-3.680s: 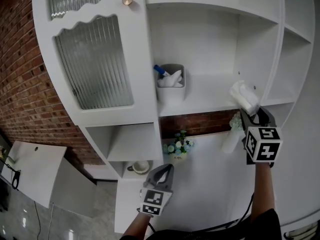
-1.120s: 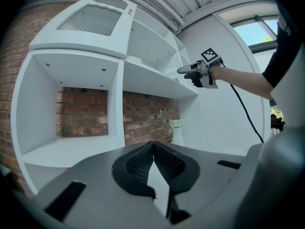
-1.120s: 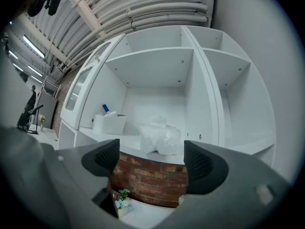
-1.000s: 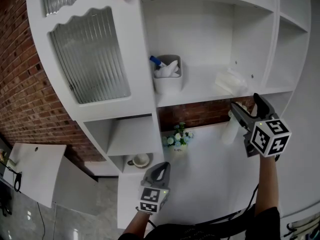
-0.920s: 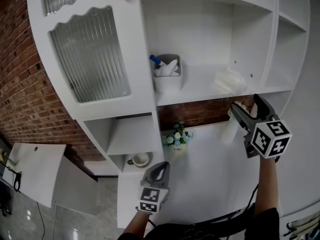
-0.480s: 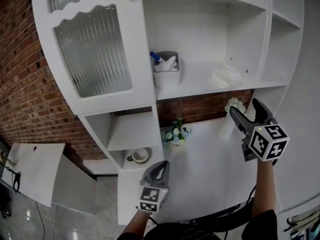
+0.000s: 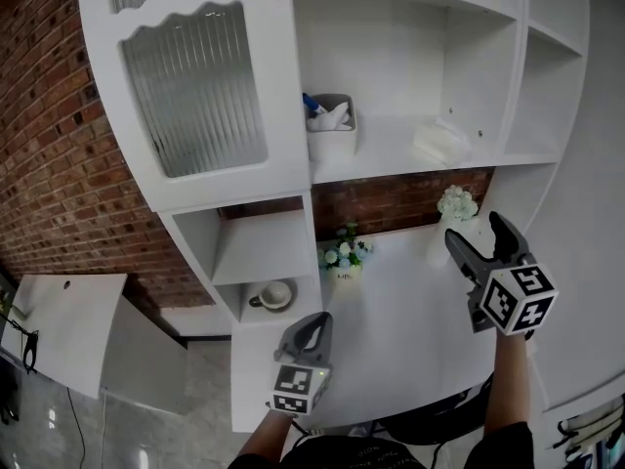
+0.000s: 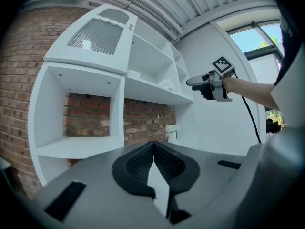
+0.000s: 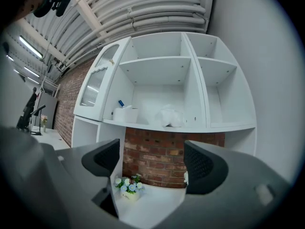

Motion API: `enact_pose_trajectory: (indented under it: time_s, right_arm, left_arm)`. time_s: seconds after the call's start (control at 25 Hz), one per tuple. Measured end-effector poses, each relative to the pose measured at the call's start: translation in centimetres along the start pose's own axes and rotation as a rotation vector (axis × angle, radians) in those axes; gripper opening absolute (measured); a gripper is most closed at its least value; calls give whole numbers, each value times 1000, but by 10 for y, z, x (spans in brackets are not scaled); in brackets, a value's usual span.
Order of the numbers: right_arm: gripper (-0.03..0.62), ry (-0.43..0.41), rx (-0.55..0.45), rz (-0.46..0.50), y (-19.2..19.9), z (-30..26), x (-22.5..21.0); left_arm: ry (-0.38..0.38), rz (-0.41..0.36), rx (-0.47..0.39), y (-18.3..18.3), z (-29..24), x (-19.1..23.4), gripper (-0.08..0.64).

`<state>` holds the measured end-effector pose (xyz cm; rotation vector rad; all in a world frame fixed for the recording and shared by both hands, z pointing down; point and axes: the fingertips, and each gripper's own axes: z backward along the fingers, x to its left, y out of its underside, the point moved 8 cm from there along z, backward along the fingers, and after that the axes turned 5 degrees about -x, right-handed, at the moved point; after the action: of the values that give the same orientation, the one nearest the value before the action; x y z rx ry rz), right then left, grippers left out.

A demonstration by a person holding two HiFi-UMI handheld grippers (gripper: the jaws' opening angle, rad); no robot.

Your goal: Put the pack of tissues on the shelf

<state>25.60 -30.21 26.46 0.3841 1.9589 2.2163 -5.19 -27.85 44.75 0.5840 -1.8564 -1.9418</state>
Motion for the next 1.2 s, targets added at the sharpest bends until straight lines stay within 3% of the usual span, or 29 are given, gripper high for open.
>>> enact_pose_trajectory:
  time_s: [1.2]
  right_arm:
    - [410,14,83,-67,75,54,60]
  left_arm:
    - [38,32,-7,6,33,-6,11]
